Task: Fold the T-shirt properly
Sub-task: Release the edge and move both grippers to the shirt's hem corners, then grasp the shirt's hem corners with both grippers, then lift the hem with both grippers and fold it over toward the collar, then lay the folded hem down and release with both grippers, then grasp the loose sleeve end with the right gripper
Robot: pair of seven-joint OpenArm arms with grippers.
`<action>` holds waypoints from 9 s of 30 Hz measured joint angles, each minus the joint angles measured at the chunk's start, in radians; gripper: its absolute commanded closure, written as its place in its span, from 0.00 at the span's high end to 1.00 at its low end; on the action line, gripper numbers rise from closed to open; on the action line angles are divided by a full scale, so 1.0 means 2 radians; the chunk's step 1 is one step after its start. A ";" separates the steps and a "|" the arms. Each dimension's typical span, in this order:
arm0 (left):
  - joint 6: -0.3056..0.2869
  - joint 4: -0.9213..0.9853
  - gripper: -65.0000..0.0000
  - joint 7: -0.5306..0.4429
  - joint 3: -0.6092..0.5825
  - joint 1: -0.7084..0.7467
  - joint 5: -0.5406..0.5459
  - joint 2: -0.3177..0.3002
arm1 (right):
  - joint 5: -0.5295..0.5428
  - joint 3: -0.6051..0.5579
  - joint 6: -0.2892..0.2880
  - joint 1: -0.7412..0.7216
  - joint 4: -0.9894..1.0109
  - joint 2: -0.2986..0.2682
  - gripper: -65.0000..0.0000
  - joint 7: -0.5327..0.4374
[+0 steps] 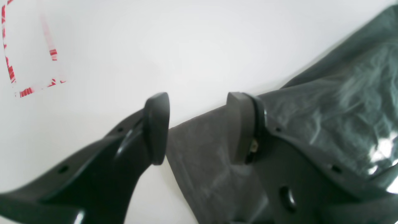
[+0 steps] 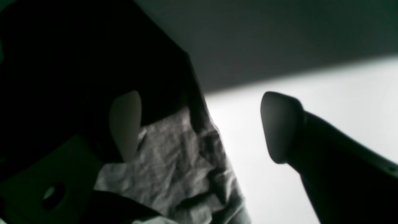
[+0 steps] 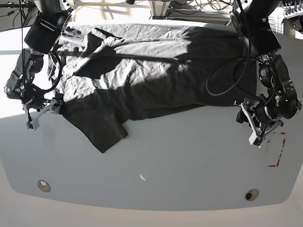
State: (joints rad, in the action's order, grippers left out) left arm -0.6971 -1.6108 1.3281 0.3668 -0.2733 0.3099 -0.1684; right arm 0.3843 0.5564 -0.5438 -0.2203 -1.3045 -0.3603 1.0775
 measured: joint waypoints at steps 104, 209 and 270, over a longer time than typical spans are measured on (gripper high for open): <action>0.000 0.064 0.04 -0.074 0.029 0.028 -0.034 -0.016 | -0.002 -0.046 0.000 -0.023 0.000 0.025 0.00 -0.004; 0.000 -0.148 0.49 0.033 0.047 0.145 0.089 -0.047 | 0.140 0.048 -0.025 0.270 -0.349 0.068 0.72 0.104; 0.000 -0.071 0.38 0.036 0.048 0.160 0.034 0.014 | 0.024 -0.022 -0.028 0.102 -0.189 0.017 0.88 0.058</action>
State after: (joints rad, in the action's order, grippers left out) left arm -0.6968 -1.7523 1.3994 0.4629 0.0467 0.3771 -0.1394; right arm 0.4332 0.5117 -0.5999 -0.0166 -1.6825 -0.3260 1.1934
